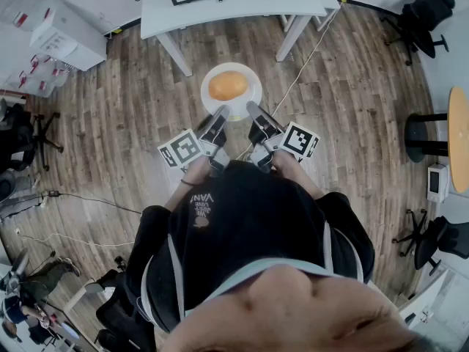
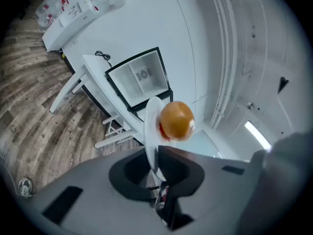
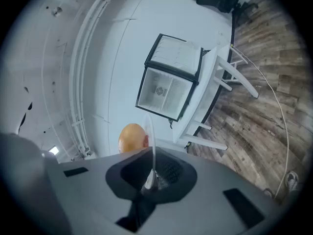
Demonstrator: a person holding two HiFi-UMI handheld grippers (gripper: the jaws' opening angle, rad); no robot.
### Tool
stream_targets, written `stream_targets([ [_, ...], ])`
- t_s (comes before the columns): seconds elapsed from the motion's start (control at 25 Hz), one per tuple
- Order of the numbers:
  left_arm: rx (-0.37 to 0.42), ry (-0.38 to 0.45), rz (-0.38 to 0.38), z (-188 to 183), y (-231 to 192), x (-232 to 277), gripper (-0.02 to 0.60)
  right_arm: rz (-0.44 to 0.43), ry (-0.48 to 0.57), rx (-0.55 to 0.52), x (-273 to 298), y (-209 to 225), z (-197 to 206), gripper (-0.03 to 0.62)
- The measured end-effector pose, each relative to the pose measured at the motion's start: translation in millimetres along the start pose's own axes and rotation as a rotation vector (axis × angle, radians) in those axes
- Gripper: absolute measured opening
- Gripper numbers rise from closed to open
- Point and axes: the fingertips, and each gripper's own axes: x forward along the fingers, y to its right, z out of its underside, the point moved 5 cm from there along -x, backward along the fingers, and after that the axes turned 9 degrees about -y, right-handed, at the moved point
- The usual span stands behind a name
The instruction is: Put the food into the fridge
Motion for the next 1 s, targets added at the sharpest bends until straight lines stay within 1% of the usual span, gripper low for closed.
stream_targets([
  [0.28, 0.012, -0.004, -0.010, 6.7, 3.9, 6.6, 0.038, -0.014, 0.012, 0.010, -9.0, 5.2, -2.7, 0.020],
  [0.56, 0.004, 0.001, -0.019, 12.8, 8.7, 19.4, 0.040, -0.015, 0.006, 0.017, -18.5, 11.2, -12.6, 0.020],
  [0.68, -0.001, 0.007, -0.028, 17.9, 9.8, 25.9, 0.040, -0.023, -0.003, 0.001, -23.1, 14.6, -18.0, 0.020],
  [0.8, -0.003, 0.022, -0.036, 22.6, 10.7, 33.1, 0.039, -0.015, -0.017, 0.017, -28.1, 21.4, -22.3, 0.020],
  [1.0, -0.009, 0.041, -0.041, 25.3, 8.0, 40.9, 0.040, -0.027, -0.040, -0.012, -28.7, 26.8, -30.1, 0.020],
])
